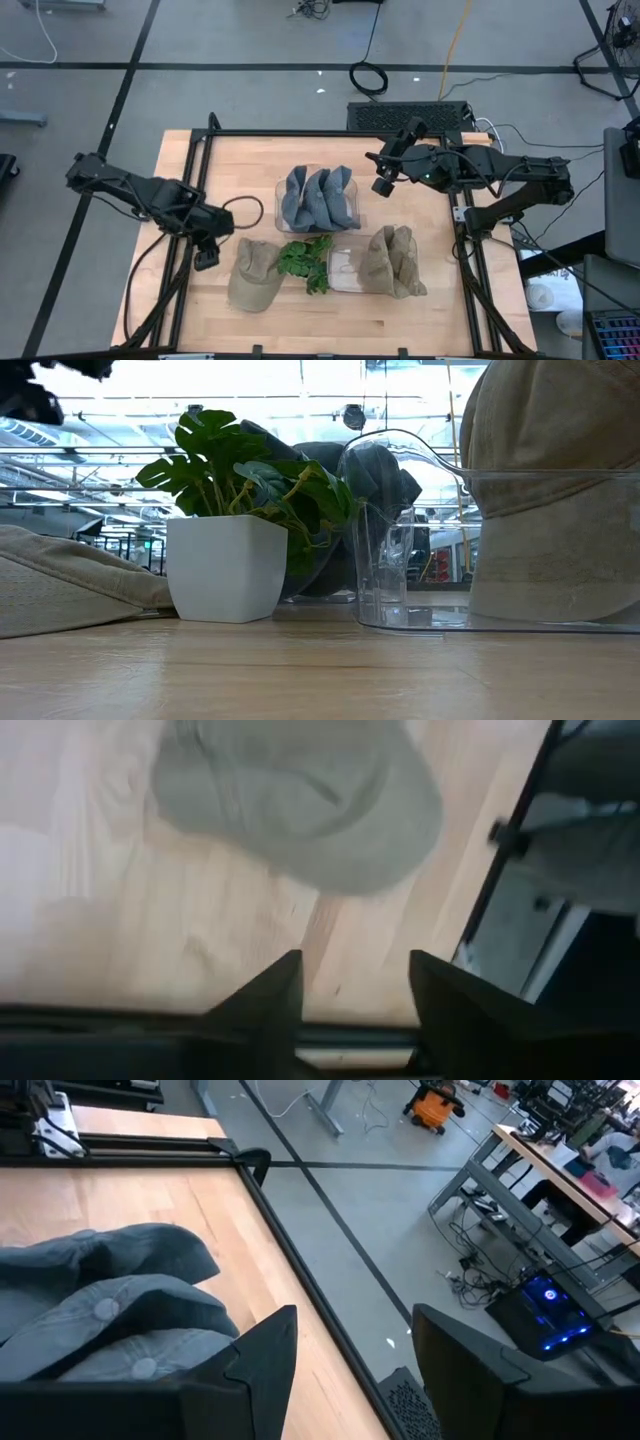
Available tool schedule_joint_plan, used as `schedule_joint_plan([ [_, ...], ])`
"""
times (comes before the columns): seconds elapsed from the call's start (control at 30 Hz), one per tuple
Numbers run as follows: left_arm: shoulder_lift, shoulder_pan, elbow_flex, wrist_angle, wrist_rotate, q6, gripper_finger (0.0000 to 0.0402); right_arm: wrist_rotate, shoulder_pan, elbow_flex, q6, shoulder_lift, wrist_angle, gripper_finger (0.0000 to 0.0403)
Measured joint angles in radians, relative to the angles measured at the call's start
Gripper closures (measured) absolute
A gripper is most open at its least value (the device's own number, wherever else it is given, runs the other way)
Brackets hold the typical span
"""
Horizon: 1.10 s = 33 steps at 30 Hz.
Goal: Pick & Place hat
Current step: Put the brown cap into the bottom transparent bin
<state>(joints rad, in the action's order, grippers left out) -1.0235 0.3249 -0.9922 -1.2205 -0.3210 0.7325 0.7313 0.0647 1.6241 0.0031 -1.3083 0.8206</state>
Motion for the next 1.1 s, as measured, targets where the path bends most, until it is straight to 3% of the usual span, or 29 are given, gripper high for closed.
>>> schedule_joint_plan([
  [0.2,0.0,0.024,0.035,-0.002,-0.048,-0.039,0.0142,-0.002,-0.006,0.0,0.011,0.0,0.0,0.0215],
  [0.3,0.001,0.047,0.035,0.0,-0.013,-0.023,0.0124,-0.002,-0.005,0.0,0.011,0.0,0.0,0.0215],
  [0.47,-0.012,0.174,0.02,-0.005,0.159,-0.019,0.0119,-0.003,-0.005,0.0,0.012,0.0,0.0,0.0215],
  [0.67,-0.107,0.335,-0.096,-0.014,0.343,0.034,0.0119,-0.003,-0.005,0.0,0.018,0.0,0.0,0.0215],
  [1.1,-0.436,0.558,-0.348,-0.196,0.514,0.229,0.0119,-0.004,-0.005,0.0,0.031,0.0,0.029,0.0215],
])
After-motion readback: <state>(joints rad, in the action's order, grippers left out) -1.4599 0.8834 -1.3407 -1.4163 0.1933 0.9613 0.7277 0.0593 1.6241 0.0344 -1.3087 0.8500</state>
